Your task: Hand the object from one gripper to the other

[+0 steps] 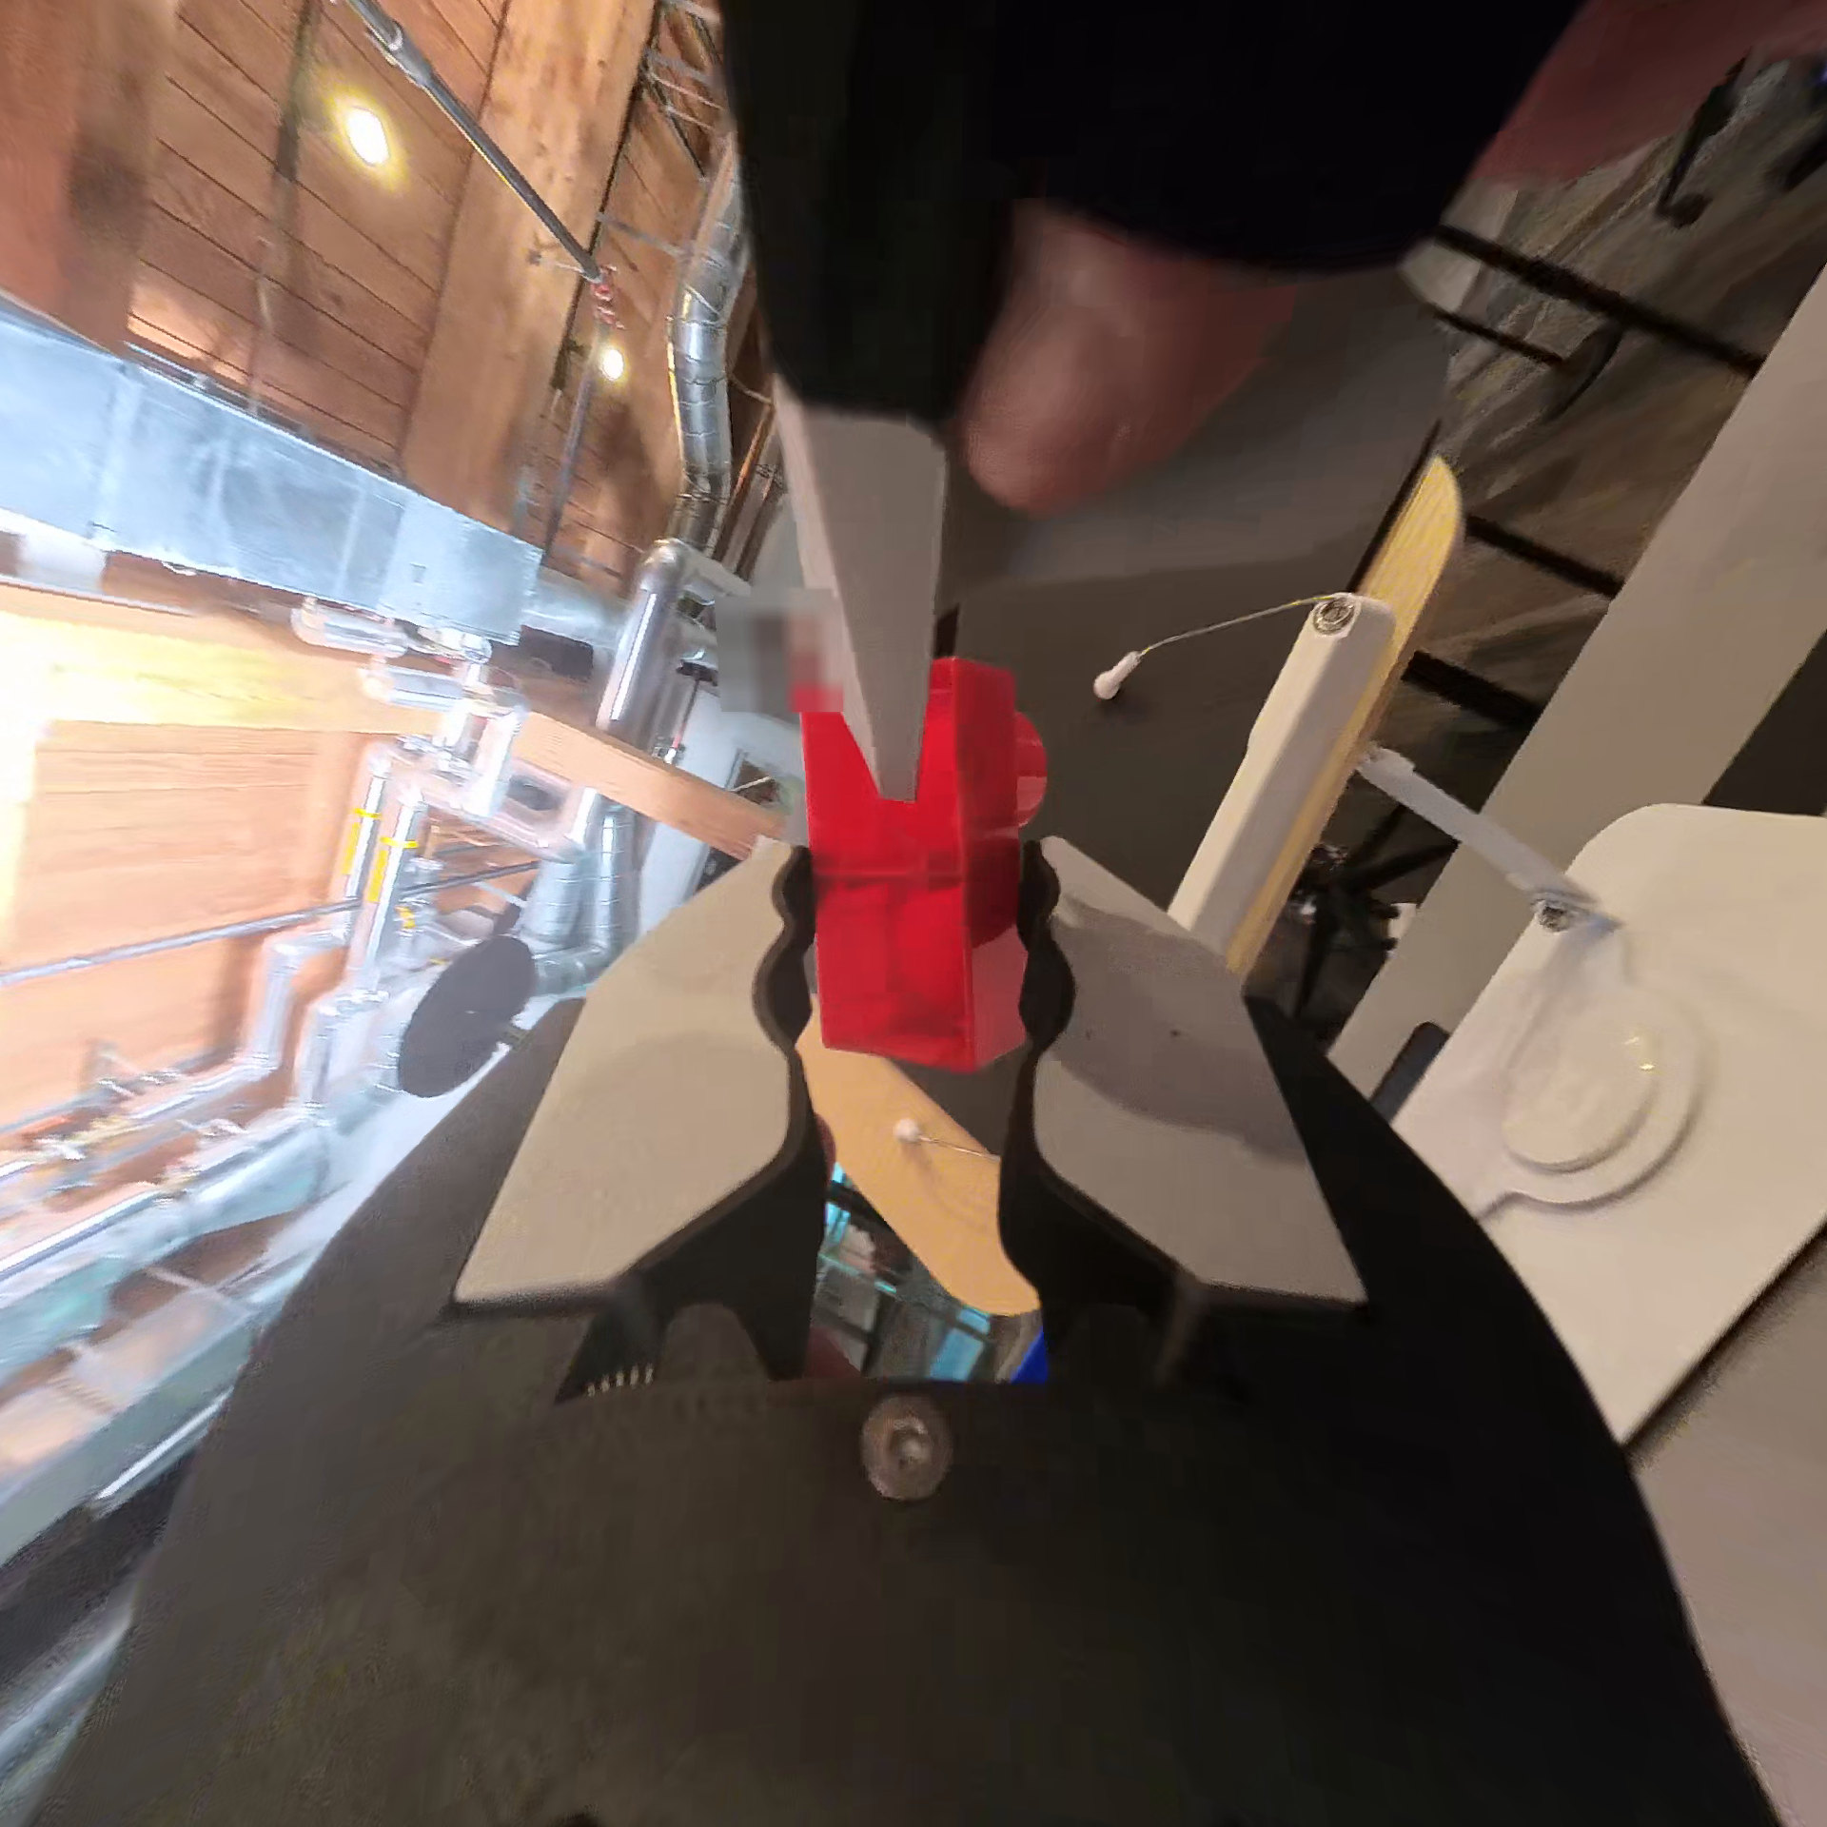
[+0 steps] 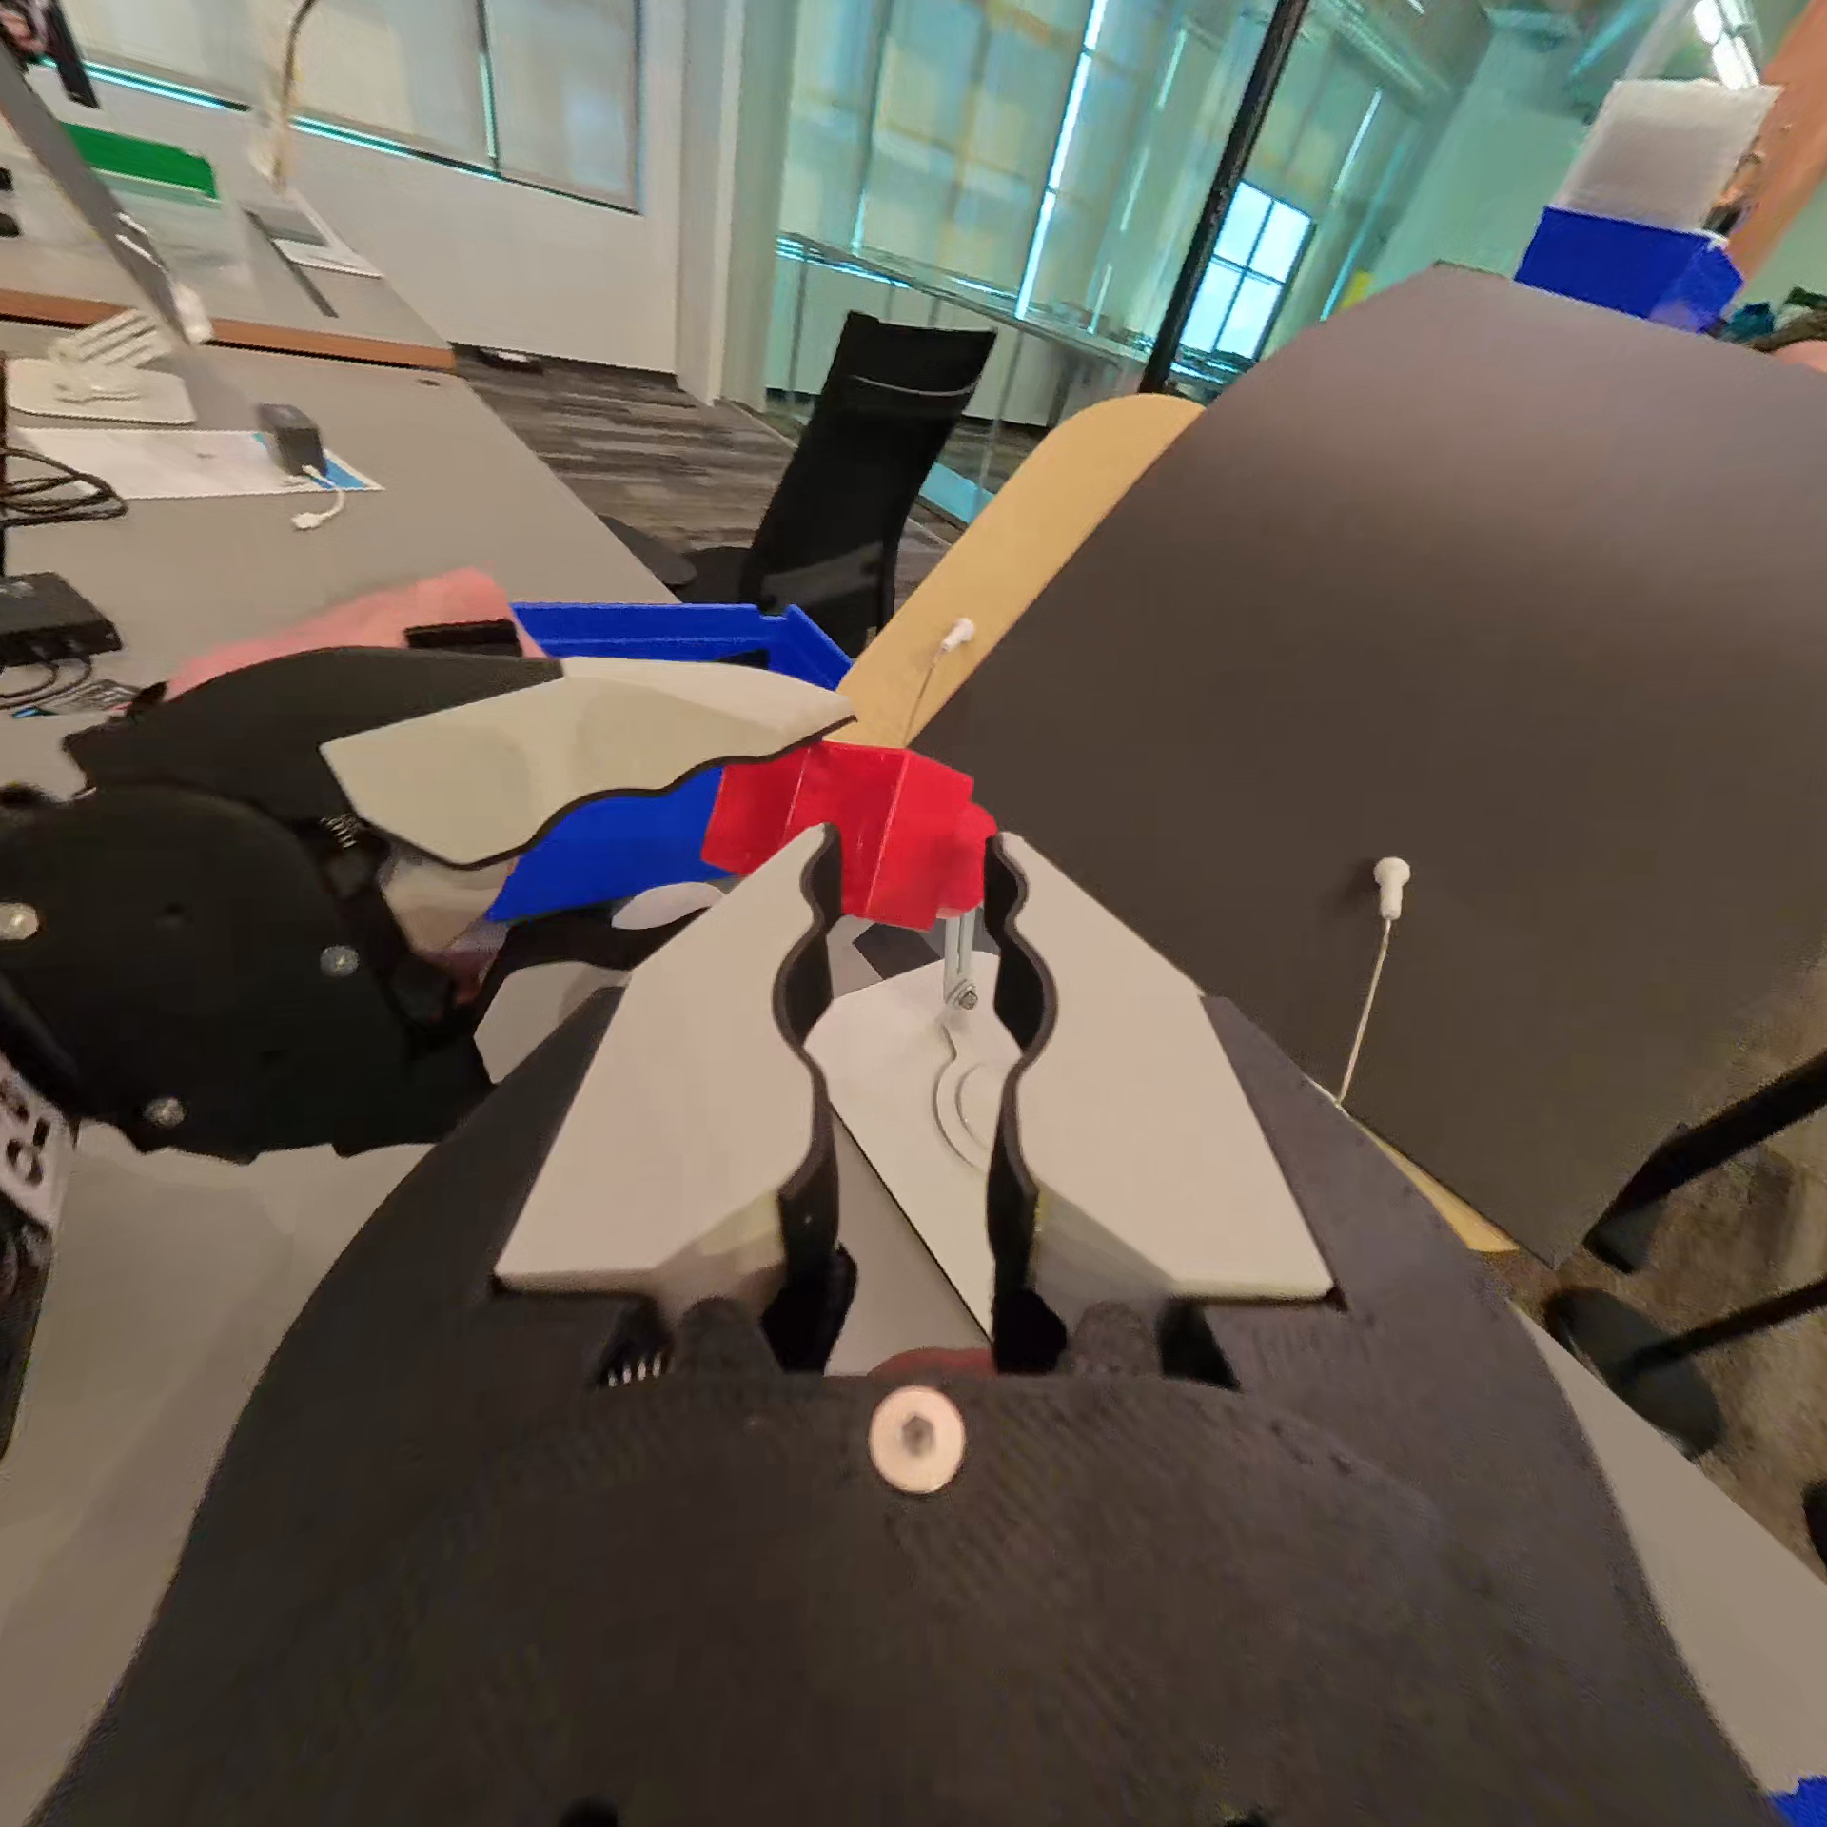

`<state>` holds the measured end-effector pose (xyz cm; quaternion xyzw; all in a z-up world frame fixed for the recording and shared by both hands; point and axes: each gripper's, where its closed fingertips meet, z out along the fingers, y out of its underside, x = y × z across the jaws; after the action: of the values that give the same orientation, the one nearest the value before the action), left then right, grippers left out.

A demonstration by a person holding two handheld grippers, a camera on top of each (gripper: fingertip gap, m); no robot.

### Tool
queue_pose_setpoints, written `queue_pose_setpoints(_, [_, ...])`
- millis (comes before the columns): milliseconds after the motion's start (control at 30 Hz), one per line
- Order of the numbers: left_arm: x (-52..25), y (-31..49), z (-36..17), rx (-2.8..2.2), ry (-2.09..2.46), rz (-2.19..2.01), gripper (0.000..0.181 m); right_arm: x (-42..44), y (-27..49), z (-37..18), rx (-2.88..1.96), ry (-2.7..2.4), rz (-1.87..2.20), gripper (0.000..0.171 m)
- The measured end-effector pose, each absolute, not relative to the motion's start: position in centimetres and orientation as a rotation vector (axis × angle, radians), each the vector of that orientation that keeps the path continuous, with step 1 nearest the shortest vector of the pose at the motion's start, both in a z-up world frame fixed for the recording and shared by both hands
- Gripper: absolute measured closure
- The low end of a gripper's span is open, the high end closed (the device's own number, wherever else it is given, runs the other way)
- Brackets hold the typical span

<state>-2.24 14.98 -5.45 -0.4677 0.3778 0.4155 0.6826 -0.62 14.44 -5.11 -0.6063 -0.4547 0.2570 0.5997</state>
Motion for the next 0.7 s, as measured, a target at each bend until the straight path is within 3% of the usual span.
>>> queue_pose_setpoints(167, [-1.8, 15.0, -5.9, -1.023, 0.877, 0.996, 0.142, -0.5, 15.8, -6.2, -1.468, -1.020, 0.460, 0.162])
queue_pose_setpoints(400, [-1.0, 15.0, -6.6, -1.031, 0.899, 1.004, 0.141, -0.4, 17.0, -6.9, -1.465, -0.990, 0.368, 0.170])
queue_pose_setpoints(567, [0.9, 14.1, -6.7, -1.043, 0.977, 0.814, 0.113, 0.6, 17.9, -6.8, -1.449, -0.949, 0.440, 0.171])
queue_pose_setpoints(700, [1.6, 12.4, -4.9, -1.106, 0.920, 0.411, 0.113, 1.9, 17.9, -5.7, -1.382, -0.921, 0.603, 0.171])
